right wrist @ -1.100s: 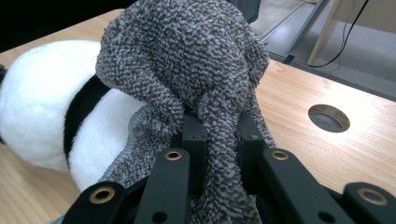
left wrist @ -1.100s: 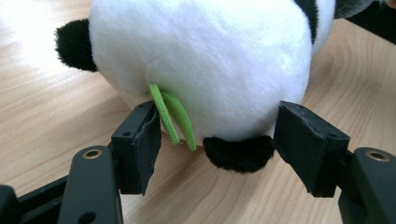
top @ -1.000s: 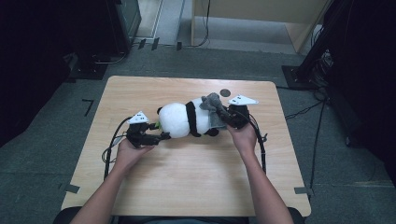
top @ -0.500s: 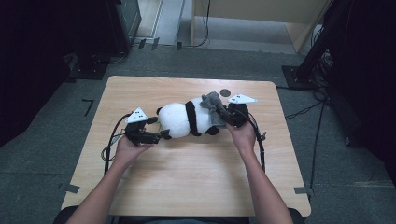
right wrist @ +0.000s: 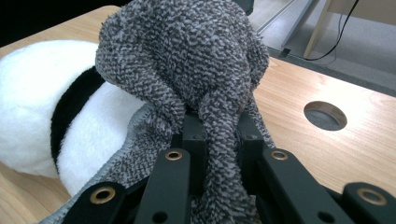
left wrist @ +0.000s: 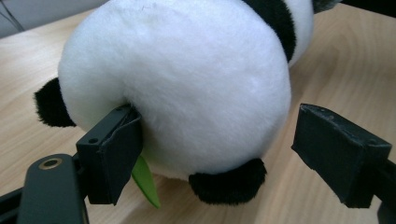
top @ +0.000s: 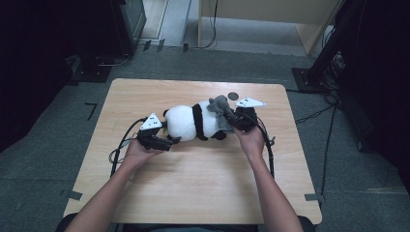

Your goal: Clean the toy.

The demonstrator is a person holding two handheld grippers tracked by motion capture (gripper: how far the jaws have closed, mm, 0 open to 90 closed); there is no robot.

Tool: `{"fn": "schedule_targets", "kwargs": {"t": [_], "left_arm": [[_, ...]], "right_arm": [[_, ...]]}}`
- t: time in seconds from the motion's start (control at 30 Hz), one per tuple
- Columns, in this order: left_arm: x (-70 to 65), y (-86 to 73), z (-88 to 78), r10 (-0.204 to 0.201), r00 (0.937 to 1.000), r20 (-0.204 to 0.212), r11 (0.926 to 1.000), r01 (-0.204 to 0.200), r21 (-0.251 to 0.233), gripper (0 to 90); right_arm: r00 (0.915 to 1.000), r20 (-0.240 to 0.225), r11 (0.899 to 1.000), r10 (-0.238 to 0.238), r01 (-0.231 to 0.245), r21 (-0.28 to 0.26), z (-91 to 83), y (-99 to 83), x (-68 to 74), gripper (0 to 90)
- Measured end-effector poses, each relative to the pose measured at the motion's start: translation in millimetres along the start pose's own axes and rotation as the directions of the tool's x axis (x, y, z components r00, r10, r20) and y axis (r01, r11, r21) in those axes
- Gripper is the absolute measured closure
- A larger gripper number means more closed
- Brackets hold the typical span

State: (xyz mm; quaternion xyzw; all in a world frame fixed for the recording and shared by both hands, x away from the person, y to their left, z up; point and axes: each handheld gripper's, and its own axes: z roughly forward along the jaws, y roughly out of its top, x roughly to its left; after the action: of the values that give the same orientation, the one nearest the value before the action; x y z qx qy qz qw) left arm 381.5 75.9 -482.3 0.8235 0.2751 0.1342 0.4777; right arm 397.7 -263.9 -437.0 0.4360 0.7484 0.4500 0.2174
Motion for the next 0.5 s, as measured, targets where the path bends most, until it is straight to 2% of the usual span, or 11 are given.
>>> {"fn": "schedule_targets", "kwargs": {"t": [0.07, 0.1, 0.2, 0.27, 0.37, 0.5], "left_arm": [[-3.2, -2.6, 3.2, 0.01, 0.9991, -0.041, 0.9999, -0.011, -0.011, 17.9], [-4.2, -3.9, 4.4, 0.014, 0.9983, -0.057, 0.9998, -0.015, -0.016, 23.5], [-1.5, -4.8, 7.0, -0.01, 0.9983, -0.057, 0.9996, 0.009, -0.026, 32.3], [-0.8, -5.1, 8.3, -0.021, 0.9981, -0.058, 0.9996, 0.02, -0.019, 38.1], [1.2, -5.8, 9.3, -0.063, 0.9967, -0.05, 0.998, 0.063, -0.011, 45.8], [1.4, -4.0, 8.0, -0.095, 0.9941, -0.052, 0.9955, 0.095, 0.002, 58.7]], "right_arm": [[1.0, 0.0, 1.0, 0.002, -0.002, 0.0, 0.2, -0.1, 0.6, 79.7], [1.0, 0.001, 1.0, 0.0, 0.0, 0.0, 0.5, -0.1, 1.3, 79.8], [0.9999, 0.01, 1.0, -0.006, 0.006, 0.001, 0.9, 0.0, 3.2, 79.8], [0.9999, 0.013, 1.0, -0.002, 0.002, 0.0, 0.7, 0.0, 3.4, 79.8], [0.9999, 0.007, 1.0, 0.012, -0.012, -0.002, -0.2, 0.3, 3.4, 79.8], [0.9998, 0.022, 1.0, 0.004, -0.004, -0.007, -1.1, 1.4, 6.2, 79.7]]}}
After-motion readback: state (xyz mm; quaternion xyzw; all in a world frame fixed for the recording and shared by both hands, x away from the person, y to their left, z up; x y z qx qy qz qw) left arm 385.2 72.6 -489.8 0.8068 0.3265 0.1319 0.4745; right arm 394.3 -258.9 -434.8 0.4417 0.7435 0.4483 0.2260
